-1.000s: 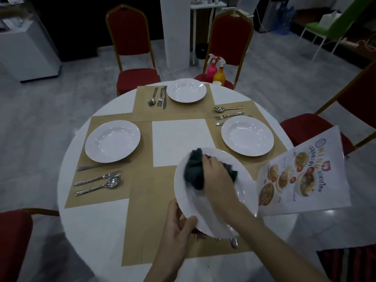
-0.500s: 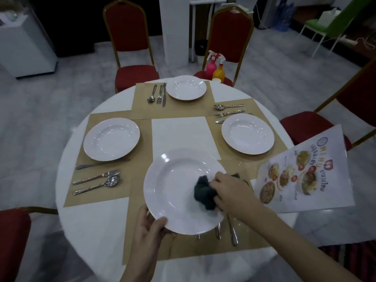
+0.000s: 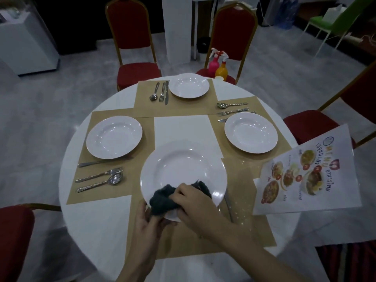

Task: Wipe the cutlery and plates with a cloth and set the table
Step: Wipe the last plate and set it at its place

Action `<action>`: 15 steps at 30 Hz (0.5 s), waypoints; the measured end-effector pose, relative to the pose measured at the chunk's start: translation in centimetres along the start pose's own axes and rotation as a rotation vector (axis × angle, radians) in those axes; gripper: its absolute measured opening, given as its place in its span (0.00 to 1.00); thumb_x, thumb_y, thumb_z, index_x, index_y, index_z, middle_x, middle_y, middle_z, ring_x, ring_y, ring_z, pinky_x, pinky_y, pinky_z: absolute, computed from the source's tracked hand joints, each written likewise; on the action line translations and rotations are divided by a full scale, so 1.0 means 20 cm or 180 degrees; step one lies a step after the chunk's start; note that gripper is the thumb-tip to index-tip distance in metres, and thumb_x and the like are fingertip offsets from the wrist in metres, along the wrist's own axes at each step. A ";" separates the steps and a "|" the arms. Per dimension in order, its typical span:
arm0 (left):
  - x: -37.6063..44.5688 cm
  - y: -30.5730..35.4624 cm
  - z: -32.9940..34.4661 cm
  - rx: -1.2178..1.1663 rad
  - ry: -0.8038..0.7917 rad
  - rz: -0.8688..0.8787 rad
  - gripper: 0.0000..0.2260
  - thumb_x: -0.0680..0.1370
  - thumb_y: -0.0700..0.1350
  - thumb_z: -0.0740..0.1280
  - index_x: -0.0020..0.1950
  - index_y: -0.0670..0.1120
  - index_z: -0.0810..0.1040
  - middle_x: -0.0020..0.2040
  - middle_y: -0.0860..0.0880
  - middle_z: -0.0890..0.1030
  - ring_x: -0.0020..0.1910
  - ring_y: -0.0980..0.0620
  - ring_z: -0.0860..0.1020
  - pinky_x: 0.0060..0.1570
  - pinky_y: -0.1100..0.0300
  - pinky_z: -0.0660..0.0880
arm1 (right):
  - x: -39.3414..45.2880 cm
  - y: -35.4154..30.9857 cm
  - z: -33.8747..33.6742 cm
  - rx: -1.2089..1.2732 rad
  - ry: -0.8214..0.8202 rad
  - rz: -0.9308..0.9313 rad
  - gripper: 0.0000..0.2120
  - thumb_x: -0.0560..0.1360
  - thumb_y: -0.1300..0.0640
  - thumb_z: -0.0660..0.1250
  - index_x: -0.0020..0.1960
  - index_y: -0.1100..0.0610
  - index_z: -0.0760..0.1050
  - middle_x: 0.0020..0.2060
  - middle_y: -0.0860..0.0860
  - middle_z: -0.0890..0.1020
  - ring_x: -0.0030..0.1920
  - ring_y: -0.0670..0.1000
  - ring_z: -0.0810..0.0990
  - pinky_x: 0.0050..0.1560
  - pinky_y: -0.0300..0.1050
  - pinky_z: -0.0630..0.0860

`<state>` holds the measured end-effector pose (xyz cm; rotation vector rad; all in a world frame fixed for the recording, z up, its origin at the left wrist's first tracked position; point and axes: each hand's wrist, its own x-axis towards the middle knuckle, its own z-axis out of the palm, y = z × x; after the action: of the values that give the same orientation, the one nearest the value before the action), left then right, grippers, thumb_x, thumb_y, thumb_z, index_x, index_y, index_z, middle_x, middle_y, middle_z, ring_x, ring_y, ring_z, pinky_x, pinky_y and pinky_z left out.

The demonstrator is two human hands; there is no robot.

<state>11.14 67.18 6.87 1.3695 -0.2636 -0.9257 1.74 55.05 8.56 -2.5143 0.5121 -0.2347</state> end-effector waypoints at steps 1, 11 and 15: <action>0.00 0.00 -0.04 -0.0104 0.0035 -0.0012 0.19 0.79 0.31 0.60 0.67 0.47 0.72 0.57 0.45 0.82 0.51 0.45 0.83 0.41 0.54 0.81 | -0.02 0.04 -0.03 -0.0097 -0.0122 -0.0158 0.12 0.71 0.61 0.64 0.53 0.58 0.78 0.48 0.54 0.78 0.47 0.54 0.76 0.49 0.47 0.75; -0.11 -0.06 -0.01 0.0016 -0.0309 -0.0099 0.22 0.66 0.44 0.72 0.59 0.47 0.75 0.49 0.40 0.81 0.37 0.41 0.80 0.33 0.50 0.79 | -0.06 0.44 -0.16 -0.1117 0.0611 0.0778 0.22 0.64 0.71 0.74 0.57 0.63 0.79 0.44 0.57 0.80 0.41 0.58 0.79 0.39 0.50 0.79; -0.12 -0.07 0.11 0.0156 -0.0467 -0.0247 0.21 0.70 0.42 0.70 0.62 0.47 0.73 0.53 0.42 0.81 0.45 0.41 0.82 0.36 0.51 0.80 | 0.10 0.24 -0.07 -0.0404 0.0731 0.1090 0.11 0.77 0.66 0.60 0.57 0.59 0.74 0.51 0.55 0.76 0.50 0.56 0.76 0.52 0.52 0.75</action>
<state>7.61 67.37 6.83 1.3662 -0.3486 -1.0929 1.64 49.92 7.11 -2.4808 1.0668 -0.3701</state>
